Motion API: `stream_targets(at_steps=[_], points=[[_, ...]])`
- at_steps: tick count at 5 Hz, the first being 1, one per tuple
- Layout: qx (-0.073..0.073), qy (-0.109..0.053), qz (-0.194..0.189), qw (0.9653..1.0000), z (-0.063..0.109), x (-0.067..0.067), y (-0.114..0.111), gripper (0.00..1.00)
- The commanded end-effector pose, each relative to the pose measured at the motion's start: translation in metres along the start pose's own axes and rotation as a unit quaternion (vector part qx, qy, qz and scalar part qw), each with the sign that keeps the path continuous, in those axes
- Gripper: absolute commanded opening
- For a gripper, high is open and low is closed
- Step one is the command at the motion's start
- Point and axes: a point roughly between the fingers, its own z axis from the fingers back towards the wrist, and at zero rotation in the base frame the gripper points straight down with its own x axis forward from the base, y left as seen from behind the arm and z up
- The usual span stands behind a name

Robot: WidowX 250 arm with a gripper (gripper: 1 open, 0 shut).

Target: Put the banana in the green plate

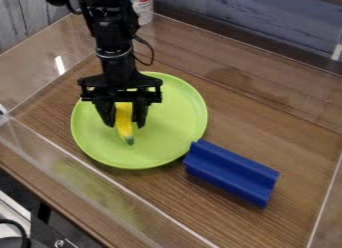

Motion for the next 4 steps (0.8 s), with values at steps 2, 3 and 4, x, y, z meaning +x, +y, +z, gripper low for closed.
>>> stream_targets(at_steps=[2, 3, 4], points=[[-0.002, -0.014, -0.012, 0.9998, 0.015, 0.005, -0.008, 1.0], [-0.005, -0.015, -0.015, 0.9998, 0.023, 0.004, -0.012, 1.0], [-0.007, -0.013, -0.016, 0.9998, 0.021, 0.006, -0.014, 0.0]])
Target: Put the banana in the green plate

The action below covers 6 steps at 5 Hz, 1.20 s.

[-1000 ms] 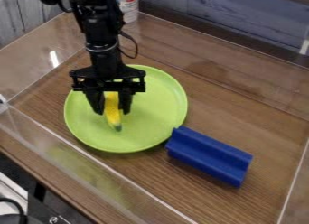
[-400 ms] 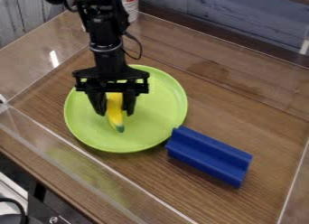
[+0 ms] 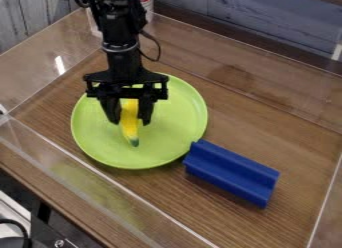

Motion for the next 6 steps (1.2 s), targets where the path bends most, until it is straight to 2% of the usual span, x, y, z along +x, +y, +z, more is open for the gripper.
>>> stream_targets(at_steps=[1, 2, 3, 4, 5, 6], points=[[-0.005, -0.03, -0.01, 0.9995, 0.021, 0.006, -0.006, 1.0], [-0.005, -0.03, -0.015, 0.9994, 0.027, 0.004, -0.008, 1.0], [-0.011, -0.036, -0.025, 0.999, 0.043, 0.007, -0.013, 1.0], [-0.021, -0.049, -0.038, 0.9979, 0.067, 0.014, -0.025, 1.0], [-0.023, -0.055, -0.049, 0.997, 0.082, 0.016, -0.032, 1.0], [-0.025, -0.062, -0.053, 0.9964, 0.082, 0.017, -0.034, 1.0]])
